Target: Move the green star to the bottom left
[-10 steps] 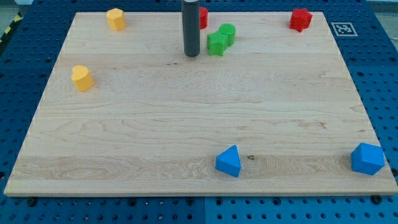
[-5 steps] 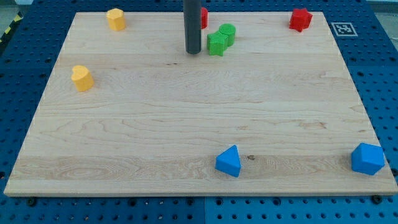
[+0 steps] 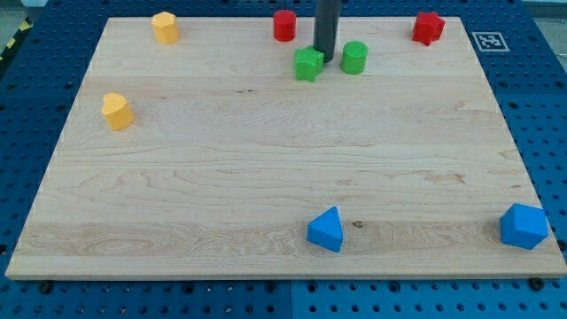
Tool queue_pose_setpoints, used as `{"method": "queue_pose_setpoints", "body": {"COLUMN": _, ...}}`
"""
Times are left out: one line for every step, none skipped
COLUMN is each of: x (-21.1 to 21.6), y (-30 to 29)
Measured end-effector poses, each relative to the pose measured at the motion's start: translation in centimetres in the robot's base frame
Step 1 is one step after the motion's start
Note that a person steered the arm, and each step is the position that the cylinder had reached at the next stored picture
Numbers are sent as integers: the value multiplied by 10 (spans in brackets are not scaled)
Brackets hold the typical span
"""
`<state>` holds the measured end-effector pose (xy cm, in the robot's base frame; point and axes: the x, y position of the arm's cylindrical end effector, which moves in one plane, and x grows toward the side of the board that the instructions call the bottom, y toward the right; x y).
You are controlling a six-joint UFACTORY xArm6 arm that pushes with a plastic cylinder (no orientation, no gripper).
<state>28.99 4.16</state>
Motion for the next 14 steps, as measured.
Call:
{"method": "queue_pose_setpoints", "body": {"x": 1, "y": -28}}
{"method": "queue_pose_setpoints", "body": {"x": 20, "y": -39}}
{"method": "queue_pose_setpoints", "body": {"x": 55, "y": -39}}
{"method": "queue_pose_setpoints", "body": {"x": 92, "y": -38}}
{"method": "queue_pose_setpoints", "body": {"x": 122, "y": -30}}
{"method": "queue_pose_setpoints", "body": {"x": 146, "y": -12}}
{"method": "queue_pose_setpoints", "body": {"x": 150, "y": -6}}
{"method": "queue_pose_setpoints", "body": {"x": 139, "y": -10}}
{"method": "queue_pose_setpoints", "body": {"x": 128, "y": -24}}
{"method": "queue_pose_setpoints", "body": {"x": 150, "y": -24}}
{"method": "queue_pose_setpoints", "body": {"x": 169, "y": -24}}
{"method": "queue_pose_setpoints", "body": {"x": 174, "y": -33}}
{"method": "queue_pose_setpoints", "body": {"x": 162, "y": -50}}
{"method": "queue_pose_setpoints", "body": {"x": 155, "y": -69}}
